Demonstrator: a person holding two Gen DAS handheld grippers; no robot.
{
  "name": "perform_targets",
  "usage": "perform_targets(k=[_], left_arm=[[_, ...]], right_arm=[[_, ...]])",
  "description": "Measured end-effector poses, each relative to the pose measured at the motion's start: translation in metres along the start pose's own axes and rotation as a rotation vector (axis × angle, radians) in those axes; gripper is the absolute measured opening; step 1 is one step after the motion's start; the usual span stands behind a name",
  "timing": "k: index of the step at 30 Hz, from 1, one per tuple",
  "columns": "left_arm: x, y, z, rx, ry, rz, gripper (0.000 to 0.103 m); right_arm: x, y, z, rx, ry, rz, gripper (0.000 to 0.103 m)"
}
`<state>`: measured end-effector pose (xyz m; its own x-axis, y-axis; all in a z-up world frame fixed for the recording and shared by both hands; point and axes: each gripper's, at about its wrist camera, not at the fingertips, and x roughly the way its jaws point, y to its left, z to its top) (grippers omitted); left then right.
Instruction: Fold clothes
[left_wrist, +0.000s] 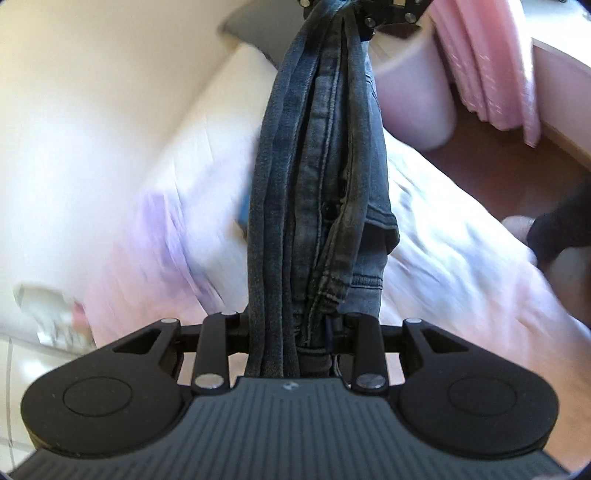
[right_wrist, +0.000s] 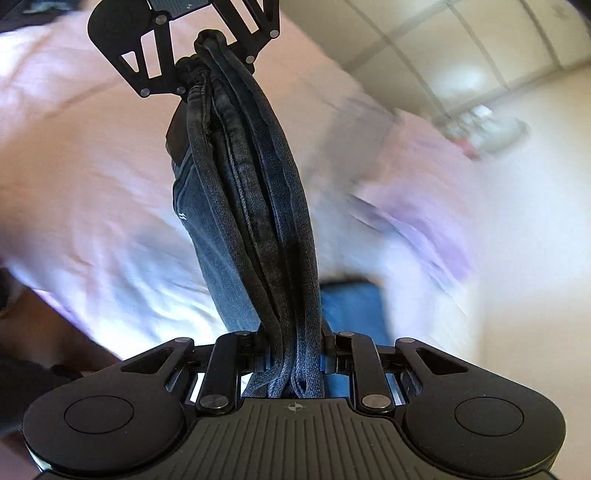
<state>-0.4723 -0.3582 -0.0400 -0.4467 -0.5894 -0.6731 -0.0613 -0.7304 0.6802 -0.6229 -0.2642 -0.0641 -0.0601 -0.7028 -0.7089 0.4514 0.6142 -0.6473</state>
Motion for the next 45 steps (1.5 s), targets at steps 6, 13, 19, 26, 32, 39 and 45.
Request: perform_targets(k=[6,13,19,26,32,39,45], left_arm=[[0.135,0.083,0.091,0.067,-0.038,0.082,0.029],[0.31,0.125,0.145,0.112,-0.033,0.255,0.029],[0.457,0.013,0.114,0.169,0.053,0.14,0.038],[0.468,-0.033,0.092,0.182,0.004,0.195,0.041],[0.453,-0.035,0.088,0.161,0.0,0.173,0.037],[0.425,-0.028,0.092,0.107,-0.021,0.216,0.03],[0.441,-0.063,0.081,0.165,-0.016,0.19,0.031]], right_arm=[[0.066,-0.128,-0.074,0.071,0.014,-0.128,0.02],[0.205,-0.231,-0.147,0.059,-0.039,-0.292,0.02],[0.344,-0.176,-0.207,0.075,-0.016,-0.199,0.021],[0.372,-0.121,-0.239,0.073,-0.005,-0.139,0.031],[0.363,-0.105,-0.241,0.109,0.032,-0.144,0.032],[0.328,-0.108,-0.235,0.18,0.023,-0.177,0.023],[0.342,-0.075,-0.247,0.117,0.066,-0.152,0.023]])
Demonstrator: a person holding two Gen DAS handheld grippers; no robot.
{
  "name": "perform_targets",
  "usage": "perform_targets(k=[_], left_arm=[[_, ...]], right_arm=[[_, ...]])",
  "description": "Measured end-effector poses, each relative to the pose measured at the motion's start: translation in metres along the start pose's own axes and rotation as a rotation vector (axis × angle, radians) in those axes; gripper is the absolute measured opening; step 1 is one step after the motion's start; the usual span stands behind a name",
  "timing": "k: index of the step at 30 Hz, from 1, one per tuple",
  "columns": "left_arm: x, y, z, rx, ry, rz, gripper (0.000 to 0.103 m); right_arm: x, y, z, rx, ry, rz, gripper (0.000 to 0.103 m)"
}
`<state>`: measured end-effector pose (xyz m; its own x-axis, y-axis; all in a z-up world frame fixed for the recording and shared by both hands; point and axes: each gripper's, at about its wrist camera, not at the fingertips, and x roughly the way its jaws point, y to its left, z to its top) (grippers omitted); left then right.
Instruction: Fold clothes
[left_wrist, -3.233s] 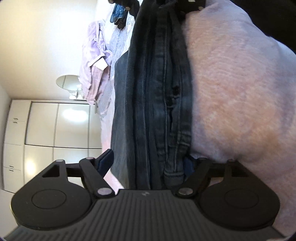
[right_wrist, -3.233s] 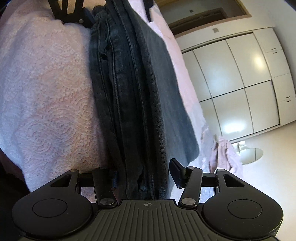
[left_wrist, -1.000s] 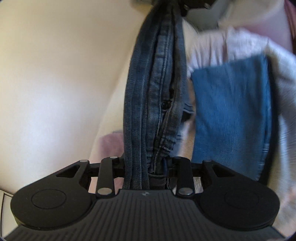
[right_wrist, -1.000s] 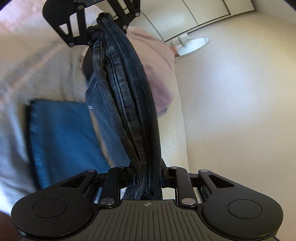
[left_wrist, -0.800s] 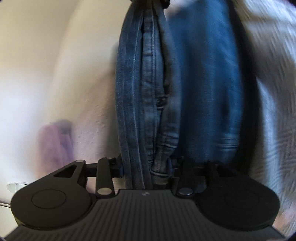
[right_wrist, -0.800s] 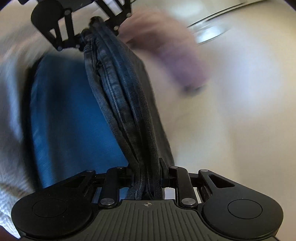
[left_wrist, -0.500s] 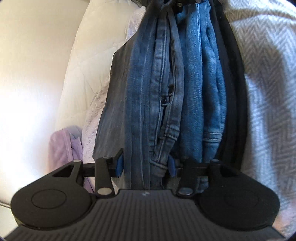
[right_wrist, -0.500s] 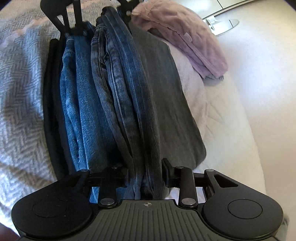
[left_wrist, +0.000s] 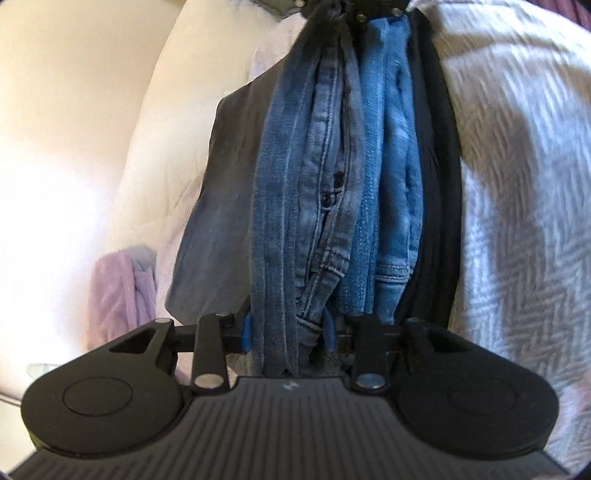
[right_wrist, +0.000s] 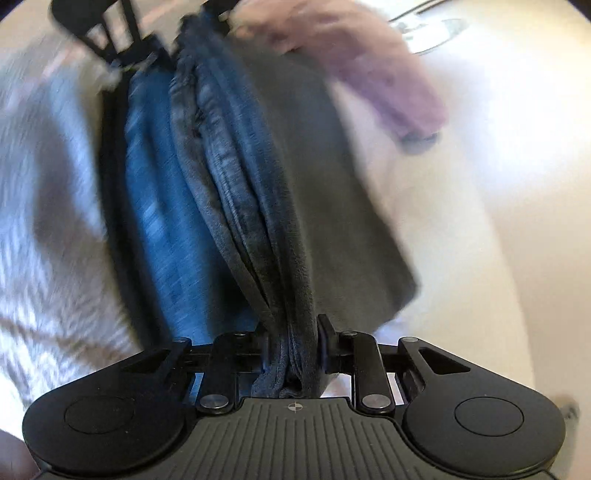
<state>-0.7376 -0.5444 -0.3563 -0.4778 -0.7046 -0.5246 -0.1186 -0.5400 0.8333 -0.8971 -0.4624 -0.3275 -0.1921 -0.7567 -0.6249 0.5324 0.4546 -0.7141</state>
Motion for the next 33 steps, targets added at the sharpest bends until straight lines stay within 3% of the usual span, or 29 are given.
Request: perform_targets(k=[3,7,9,10,11,14,16,19,21,25,27,29,33], left_arm=[[-0.005,0.002,-0.003,-0.011,-0.007,-0.004,0.033],[-0.014,0.002,-0.001,-0.014,0.017,-0.01,0.035],[-0.023,0.005,-0.001,-0.055,0.045,-0.028,0.04],[-0.027,0.008,-0.001,-0.083,0.065,-0.042,0.049],[-0.032,0.01,-0.001,-0.123,0.088,-0.06,0.058],[-0.046,0.023,-0.002,-0.327,0.177,-0.126,0.061],[-0.056,0.033,0.0,-0.453,0.227,-0.143,0.063],[-0.077,0.052,0.002,-0.7,0.288,-0.144,0.077],[-0.092,0.068,0.017,-0.846,0.313,-0.139,0.081],[-0.126,0.113,0.014,-1.068,0.335,-0.118,0.089],[-0.145,0.121,0.008,-1.145,0.335,-0.091,0.091],[-0.172,0.122,0.008,-1.189,0.308,-0.09,0.1],[-0.226,0.13,0.002,-1.281,0.296,-0.12,0.101]], right_arm=[[-0.009,-0.001,-0.001,0.005,0.0,-0.019,0.024],[-0.019,0.003,-0.002,-0.018,0.039,-0.025,0.039],[-0.026,0.001,-0.003,0.003,0.066,-0.017,0.044],[-0.032,-0.001,-0.004,0.029,0.078,-0.011,0.045],[-0.039,-0.002,-0.005,0.054,0.09,-0.004,0.049],[-0.058,-0.012,-0.007,0.186,0.138,0.067,0.069],[-0.076,-0.022,-0.01,0.312,0.154,0.1,0.069],[-0.102,-0.041,-0.009,0.555,0.168,0.144,0.07],[-0.113,-0.054,-0.004,0.73,0.179,0.164,0.071],[-0.13,-0.069,0.025,1.047,0.226,0.152,0.071],[-0.148,-0.069,0.033,1.156,0.239,0.136,0.071],[-0.173,-0.064,0.04,1.248,0.232,0.118,0.071],[-0.234,-0.05,0.062,1.304,0.233,0.063,0.072]])
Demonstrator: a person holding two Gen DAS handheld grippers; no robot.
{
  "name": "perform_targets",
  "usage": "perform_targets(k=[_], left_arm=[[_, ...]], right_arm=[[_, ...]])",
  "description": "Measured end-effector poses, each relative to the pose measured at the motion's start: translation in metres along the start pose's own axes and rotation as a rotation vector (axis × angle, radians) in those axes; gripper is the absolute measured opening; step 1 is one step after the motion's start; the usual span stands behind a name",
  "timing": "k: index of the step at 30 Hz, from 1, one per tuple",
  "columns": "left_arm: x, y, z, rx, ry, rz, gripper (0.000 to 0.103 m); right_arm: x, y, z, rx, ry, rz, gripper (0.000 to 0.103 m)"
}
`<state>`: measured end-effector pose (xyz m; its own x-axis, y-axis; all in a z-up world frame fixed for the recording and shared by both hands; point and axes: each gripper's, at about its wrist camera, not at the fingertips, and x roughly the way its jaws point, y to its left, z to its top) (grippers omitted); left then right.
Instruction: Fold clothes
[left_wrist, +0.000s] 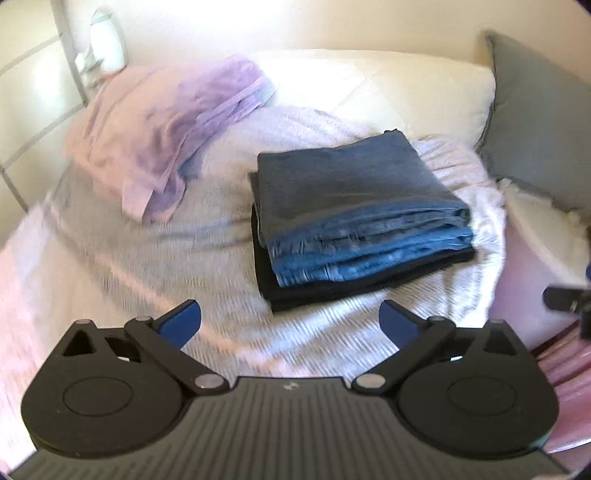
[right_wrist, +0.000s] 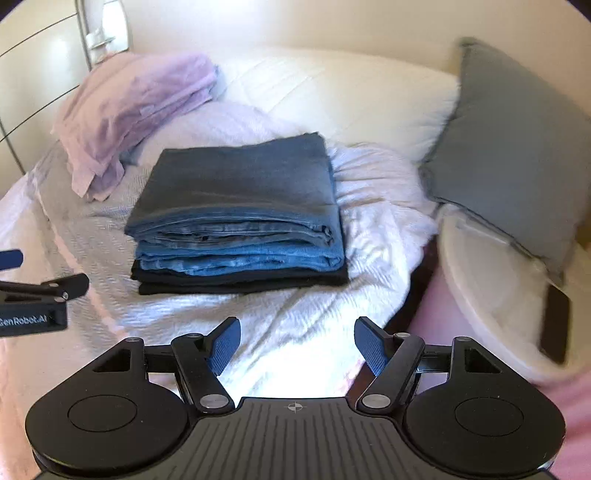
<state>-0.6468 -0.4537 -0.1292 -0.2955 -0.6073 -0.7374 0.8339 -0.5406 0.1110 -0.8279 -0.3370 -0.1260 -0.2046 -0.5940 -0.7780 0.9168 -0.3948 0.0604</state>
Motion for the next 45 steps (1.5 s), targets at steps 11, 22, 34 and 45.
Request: perform_targets(k=[11,22,34,45], left_arm=[[-0.111,0.008,-0.027,-0.044,-0.042,-0.111,0.101],[-0.128,0.01,-0.014,-0.105,-0.043,-0.161,0.098],[-0.127,0.029,-0.011,-0.179,-0.074,-0.108,0.098],[-0.125,0.04,-0.024,-0.224,-0.08,-0.055,0.099]], right_arm=[[-0.114,0.034,-0.049,0.034,-0.05,-0.053,0.072],[-0.128,0.035,-0.03,-0.01,-0.083,-0.049,0.072],[-0.121,0.054,-0.019,-0.018,-0.084,-0.041,0.072],[-0.117,0.071,-0.024,-0.045,-0.072,-0.033,0.072]])
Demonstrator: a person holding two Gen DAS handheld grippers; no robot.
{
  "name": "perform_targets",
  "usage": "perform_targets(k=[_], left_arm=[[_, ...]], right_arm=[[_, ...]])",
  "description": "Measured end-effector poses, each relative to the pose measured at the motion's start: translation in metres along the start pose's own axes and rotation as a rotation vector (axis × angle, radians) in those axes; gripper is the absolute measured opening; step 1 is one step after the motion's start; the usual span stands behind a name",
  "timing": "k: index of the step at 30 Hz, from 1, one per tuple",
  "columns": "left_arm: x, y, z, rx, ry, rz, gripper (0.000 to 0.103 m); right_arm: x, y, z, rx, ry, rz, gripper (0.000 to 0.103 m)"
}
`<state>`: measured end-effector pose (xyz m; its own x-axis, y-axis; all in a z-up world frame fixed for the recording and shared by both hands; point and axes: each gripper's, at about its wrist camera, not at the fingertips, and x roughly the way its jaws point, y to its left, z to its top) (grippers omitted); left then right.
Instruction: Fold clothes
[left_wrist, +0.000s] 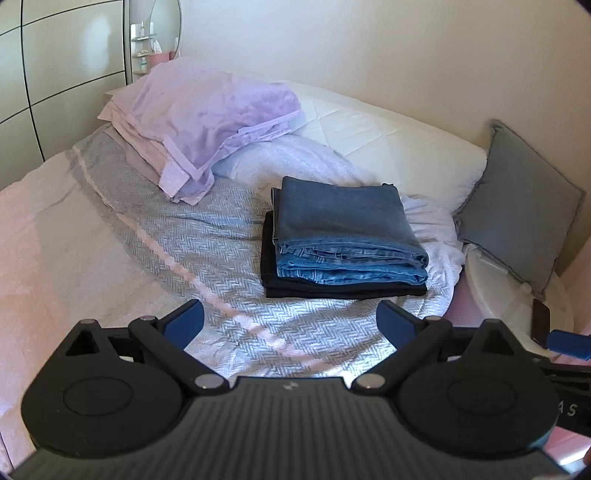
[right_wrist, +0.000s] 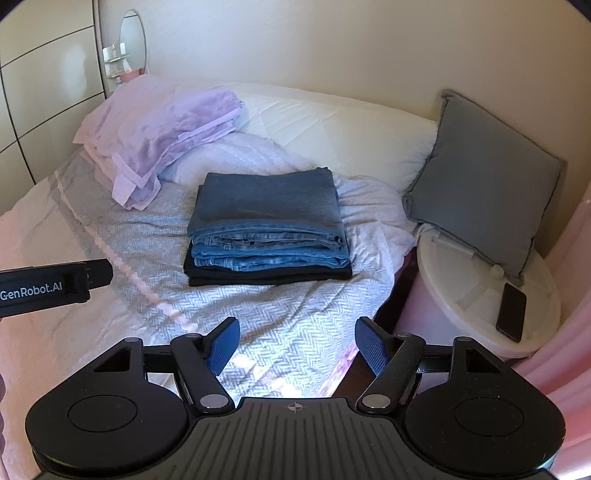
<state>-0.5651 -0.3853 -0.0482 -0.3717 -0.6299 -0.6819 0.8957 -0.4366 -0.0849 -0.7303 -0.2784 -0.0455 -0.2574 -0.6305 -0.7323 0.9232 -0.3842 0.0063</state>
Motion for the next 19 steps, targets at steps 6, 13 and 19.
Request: perform_targets(k=[6,13,19], left_arm=[[-0.0008,-0.0012,-0.003,0.016,0.003,0.001,0.099],[-0.0004,-0.0039,-0.0035,0.036,0.006,-0.001,0.099],[-0.0023,-0.0058,-0.0037,0.052,-0.027,-0.006,0.1]], right_arm=[[0.0001,0.0004,-0.0012,0.0,0.008,-0.009,0.072],[-0.0003,0.0027,-0.0012,0.0,0.009,-0.006,0.072],[0.0002,0.0059,-0.0001,-0.018,0.004,-0.02,0.072]])
